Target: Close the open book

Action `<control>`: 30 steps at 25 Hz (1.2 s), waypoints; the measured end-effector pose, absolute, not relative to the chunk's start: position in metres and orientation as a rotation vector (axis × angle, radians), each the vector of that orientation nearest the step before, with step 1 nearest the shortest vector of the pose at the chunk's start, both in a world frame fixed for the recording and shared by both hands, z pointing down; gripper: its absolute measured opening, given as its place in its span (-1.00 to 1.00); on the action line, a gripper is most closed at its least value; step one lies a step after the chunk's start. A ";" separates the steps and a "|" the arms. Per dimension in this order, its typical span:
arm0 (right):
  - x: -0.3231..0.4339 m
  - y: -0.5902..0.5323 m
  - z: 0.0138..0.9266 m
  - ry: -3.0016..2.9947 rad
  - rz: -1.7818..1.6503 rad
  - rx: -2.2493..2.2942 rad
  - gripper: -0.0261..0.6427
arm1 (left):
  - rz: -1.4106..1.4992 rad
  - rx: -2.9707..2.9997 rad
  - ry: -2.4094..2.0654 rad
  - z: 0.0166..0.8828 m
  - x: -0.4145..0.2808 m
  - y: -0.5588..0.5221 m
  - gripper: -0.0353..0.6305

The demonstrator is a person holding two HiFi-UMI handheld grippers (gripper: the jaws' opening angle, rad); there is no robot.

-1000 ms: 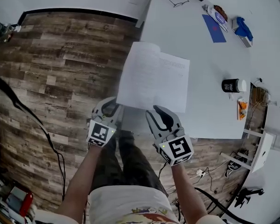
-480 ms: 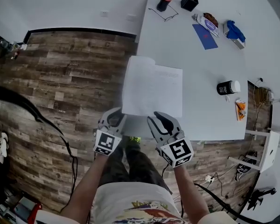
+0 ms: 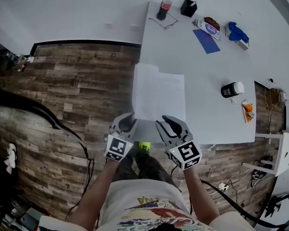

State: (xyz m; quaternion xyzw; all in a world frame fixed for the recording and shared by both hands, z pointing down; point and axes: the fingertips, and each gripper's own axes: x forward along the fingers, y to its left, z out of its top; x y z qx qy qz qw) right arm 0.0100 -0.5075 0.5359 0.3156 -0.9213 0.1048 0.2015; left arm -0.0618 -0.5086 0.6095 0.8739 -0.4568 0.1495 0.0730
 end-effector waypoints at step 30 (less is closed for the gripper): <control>0.079 -0.514 0.513 -2.637 0.270 0.863 -0.64 | 0.566 2.750 -1.211 0.579 0.042 -0.522 -0.68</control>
